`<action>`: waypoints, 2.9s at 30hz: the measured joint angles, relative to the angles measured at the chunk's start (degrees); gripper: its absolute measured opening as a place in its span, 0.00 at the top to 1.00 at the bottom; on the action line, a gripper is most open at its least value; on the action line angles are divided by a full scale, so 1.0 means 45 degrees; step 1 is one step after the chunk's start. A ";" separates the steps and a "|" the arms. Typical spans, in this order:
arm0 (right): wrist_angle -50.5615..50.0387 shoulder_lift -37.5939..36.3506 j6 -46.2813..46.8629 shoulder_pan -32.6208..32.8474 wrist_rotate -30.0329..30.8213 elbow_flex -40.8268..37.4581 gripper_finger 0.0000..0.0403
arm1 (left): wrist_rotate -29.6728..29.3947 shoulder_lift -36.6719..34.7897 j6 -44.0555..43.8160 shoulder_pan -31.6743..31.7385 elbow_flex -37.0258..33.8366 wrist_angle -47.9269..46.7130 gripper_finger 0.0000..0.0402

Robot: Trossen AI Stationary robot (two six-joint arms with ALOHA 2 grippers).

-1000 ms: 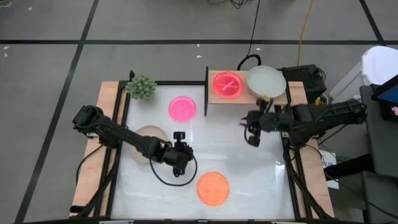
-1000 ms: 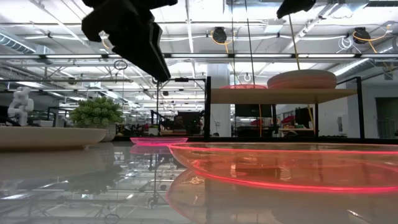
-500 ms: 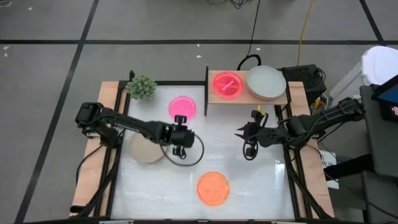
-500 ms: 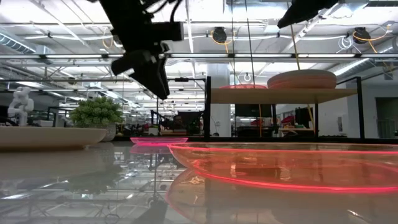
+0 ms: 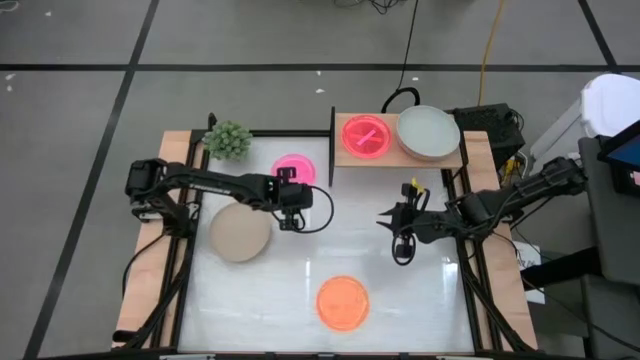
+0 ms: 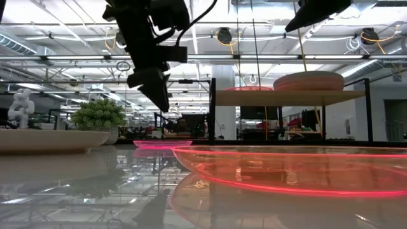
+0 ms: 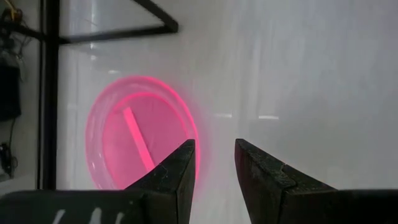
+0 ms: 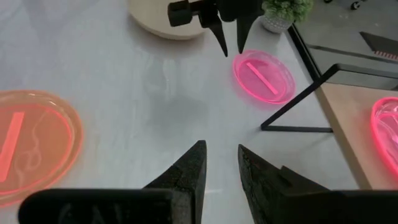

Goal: Place and stack plates onto a shelf
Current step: Stack the pink plate on top of the pink plate on the shelf

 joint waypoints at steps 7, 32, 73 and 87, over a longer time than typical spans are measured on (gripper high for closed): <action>0.0117 0.0000 0.0059 0.0014 -0.0035 -0.0005 0.81 | -0.0027 0.0001 0.0304 0.0208 -0.1373 0.0851 0.70; 0.0185 0.0000 0.0011 0.0165 -0.0001 -0.0005 0.81 | -0.0337 0.0010 0.1880 0.1305 -0.3749 0.4010 0.70; 0.0188 -0.0005 0.0055 0.0165 -0.0040 -0.0005 0.81 | -0.0224 0.0800 0.3167 0.2170 -0.3741 0.4624 0.70; 0.0189 -0.0005 0.0055 0.0165 -0.0040 -0.0005 0.81 | -0.0633 0.0953 0.3293 0.2049 -0.3729 0.4676 0.80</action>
